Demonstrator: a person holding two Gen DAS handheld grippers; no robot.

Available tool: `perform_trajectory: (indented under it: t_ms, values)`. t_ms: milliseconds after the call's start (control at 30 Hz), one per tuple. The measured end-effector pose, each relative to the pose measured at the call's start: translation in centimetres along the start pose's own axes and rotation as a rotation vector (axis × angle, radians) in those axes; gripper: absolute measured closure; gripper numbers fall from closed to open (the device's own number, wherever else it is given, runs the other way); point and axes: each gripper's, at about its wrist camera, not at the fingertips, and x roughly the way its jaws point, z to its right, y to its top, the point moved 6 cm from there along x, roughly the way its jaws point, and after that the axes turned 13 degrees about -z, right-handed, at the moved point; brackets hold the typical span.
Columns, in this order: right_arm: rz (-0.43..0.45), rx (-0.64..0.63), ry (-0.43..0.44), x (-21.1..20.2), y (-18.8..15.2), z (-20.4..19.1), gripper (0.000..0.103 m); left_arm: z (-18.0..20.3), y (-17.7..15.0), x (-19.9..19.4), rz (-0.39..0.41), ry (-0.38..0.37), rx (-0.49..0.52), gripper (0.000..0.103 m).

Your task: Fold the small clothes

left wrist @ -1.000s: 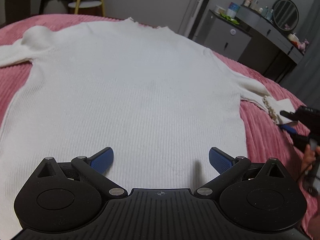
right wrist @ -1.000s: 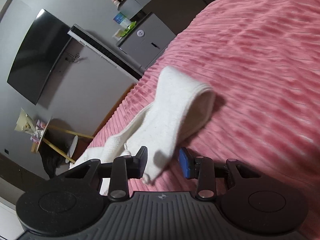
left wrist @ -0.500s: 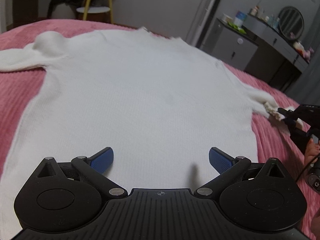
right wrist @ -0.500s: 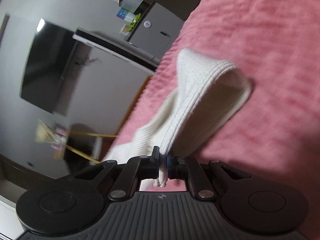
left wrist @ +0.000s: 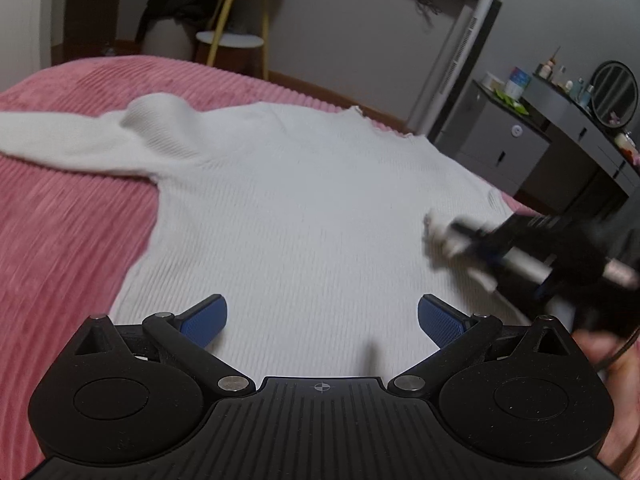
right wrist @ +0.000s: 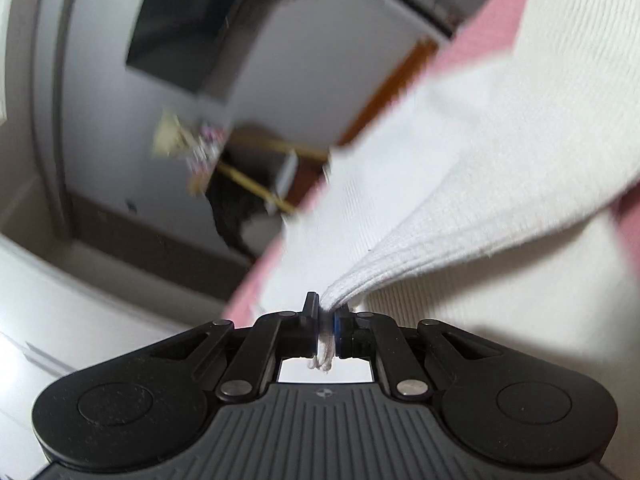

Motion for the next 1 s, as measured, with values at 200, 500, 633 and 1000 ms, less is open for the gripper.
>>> perform_trajectory:
  t_ms: [200, 500, 633, 1000]
  values:
    - [-0.072, -0.041, -0.143, -2.4, -2.3, 1.1, 0.077, 2.2, 1.7, 2.9, -0.052, -0.102, 0.008, 0.0]
    - [0.097, -0.154, -0.379, -8.7, -1.7, 4.1, 0.076, 7.9, 4.4, 10.0, -0.17, -0.21, 0.004, 0.025]
    - [0.105, -0.22, -0.405, -8.2, -1.4, 4.1, 0.078, 9.7, 4.9, 10.7, -0.147, -0.223, 0.036, 0.031]
    - [0.139, -0.244, -0.38, -9.1, -0.7, 4.3, 0.079, 10.9, 5.2, 11.6, -0.138, -0.155, 0.109, 0.06]
